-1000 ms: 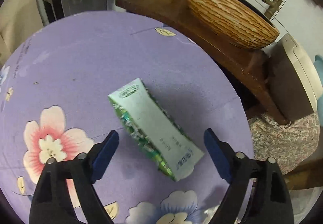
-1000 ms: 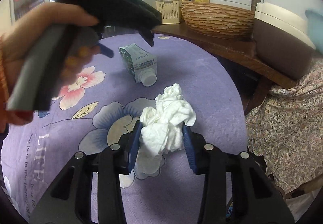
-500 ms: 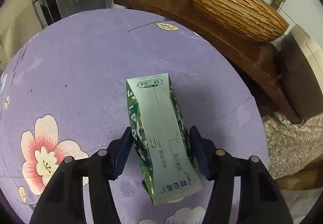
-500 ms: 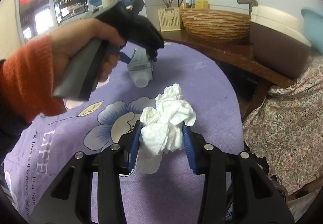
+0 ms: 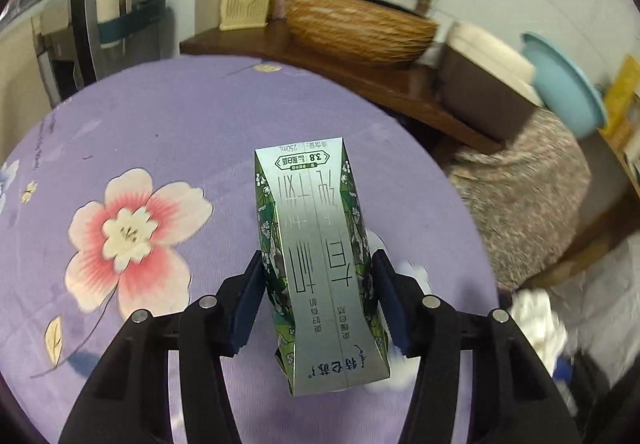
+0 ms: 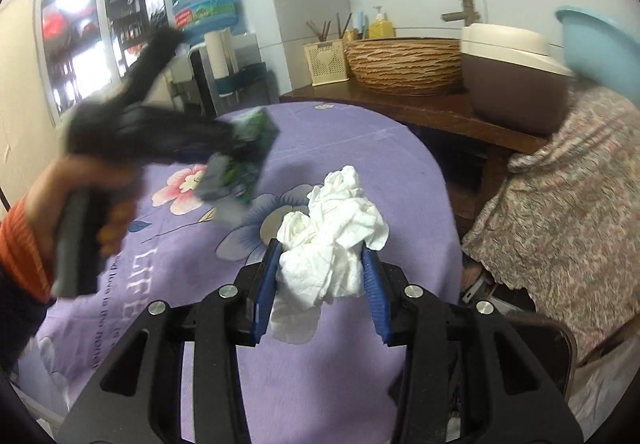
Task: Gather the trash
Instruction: 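Carry the carton and tissue over the bin and open both grippers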
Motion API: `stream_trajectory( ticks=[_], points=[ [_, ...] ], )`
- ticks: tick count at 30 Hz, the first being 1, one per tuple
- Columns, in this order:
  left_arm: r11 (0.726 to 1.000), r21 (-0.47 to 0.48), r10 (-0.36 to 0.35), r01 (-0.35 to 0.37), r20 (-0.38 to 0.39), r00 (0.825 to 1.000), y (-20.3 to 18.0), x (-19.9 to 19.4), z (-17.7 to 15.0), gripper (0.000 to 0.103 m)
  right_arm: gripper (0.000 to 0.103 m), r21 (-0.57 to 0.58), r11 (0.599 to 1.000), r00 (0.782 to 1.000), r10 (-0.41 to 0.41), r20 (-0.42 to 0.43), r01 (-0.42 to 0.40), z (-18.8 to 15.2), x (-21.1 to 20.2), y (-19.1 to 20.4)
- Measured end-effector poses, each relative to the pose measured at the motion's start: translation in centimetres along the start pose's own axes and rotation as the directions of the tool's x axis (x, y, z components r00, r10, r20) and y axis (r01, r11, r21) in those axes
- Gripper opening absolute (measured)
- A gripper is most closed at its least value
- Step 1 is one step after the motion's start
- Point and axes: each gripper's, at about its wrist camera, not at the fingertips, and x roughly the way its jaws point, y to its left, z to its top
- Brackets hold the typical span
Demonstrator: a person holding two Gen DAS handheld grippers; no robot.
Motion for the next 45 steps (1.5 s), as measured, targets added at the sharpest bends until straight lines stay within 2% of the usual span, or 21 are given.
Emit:
stream_trajectory(
  ticks=[2,6,7,10,12,16,20,26,30,32,34,39,45],
  points=[
    [0.999,0.025,-0.025,0.024,0.044,0.999,-0.8,-2.5,-1.8,0.053,0.041,0.004,1.000,0.999,-0.031,0.014,0.031,-1.1,-1.7,-0.3],
    [0.993,0.085,-0.090,0.078,0.149,0.985,-3.9,-7.6,-5.2,0.053,0.041,0.066,0.994,0.997,-0.082,0.007,0.082,-3.9,-4.9,-2.3],
    [0.991,0.097,-0.110,0.095,0.164,0.980,-4.7,-8.4,-5.9,0.053,0.041,0.089,0.993,0.997,-0.083,0.002,0.082,-4.6,-5.5,-2.9],
    [0.977,0.138,-0.187,0.163,0.179,0.966,-7.9,-9.8,-7.9,0.053,0.041,0.134,0.979,0.988,-0.153,-0.023,0.155,-7.3,-7.1,-5.3],
    [0.966,0.164,-0.231,0.202,0.177,0.957,-10.4,-9.6,-9.1,0.053,0.041,0.151,0.964,0.975,-0.214,-0.052,0.220,-9.5,-7.7,-6.9],
    [0.930,0.167,-0.349,0.329,0.114,0.930,-15.0,-7.6,-11.8,0.053,0.041,0.212,0.938,0.959,-0.252,-0.131,0.275,-13.7,-7.4,-10.4],
    [0.904,0.150,-0.411,0.401,0.048,0.910,-19.4,-3.9,-14.5,0.053,0.041,0.249,0.917,0.943,-0.269,-0.193,0.312,-17.5,-6.9,-12.9],
    [0.906,0.104,-0.407,0.410,-0.051,0.912,-22.6,2.0,-17.9,0.053,0.042,0.238,0.911,0.927,-0.275,-0.254,0.336,-21.2,-4.2,-15.0],
    [0.914,0.107,-0.383,0.391,-0.088,0.920,-23.1,4.8,-18.8,0.053,0.058,0.246,0.900,0.916,-0.291,-0.275,0.360,-22.8,-2.6,-16.2],
    [0.915,0.111,-0.376,0.387,-0.104,0.921,-23.3,6.0,-18.9,0.053,0.059,0.254,0.893,0.911,-0.300,-0.283,0.372,-23.3,-2.5,-16.7],
    [0.917,0.114,-0.369,0.382,-0.119,0.922,-23.6,7.3,-19.0,0.053,0.059,0.258,0.891,0.913,-0.301,-0.277,0.373,-23.4,-2.8,-17.0],
    [0.913,0.123,-0.368,0.389,-0.161,0.916,-24.3,9.7,-19.6,0.053,0.059,0.256,0.867,0.896,-0.368,-0.247,0.427,-23.1,-4.9,-17.7],
    [0.912,0.150,-0.348,0.381,-0.208,0.914,-25.7,12.3,-20.8,0.053,0.060,0.263,0.809,0.849,-0.479,-0.223,0.526,-22.9,-8.3,-19.3]
  ],
)
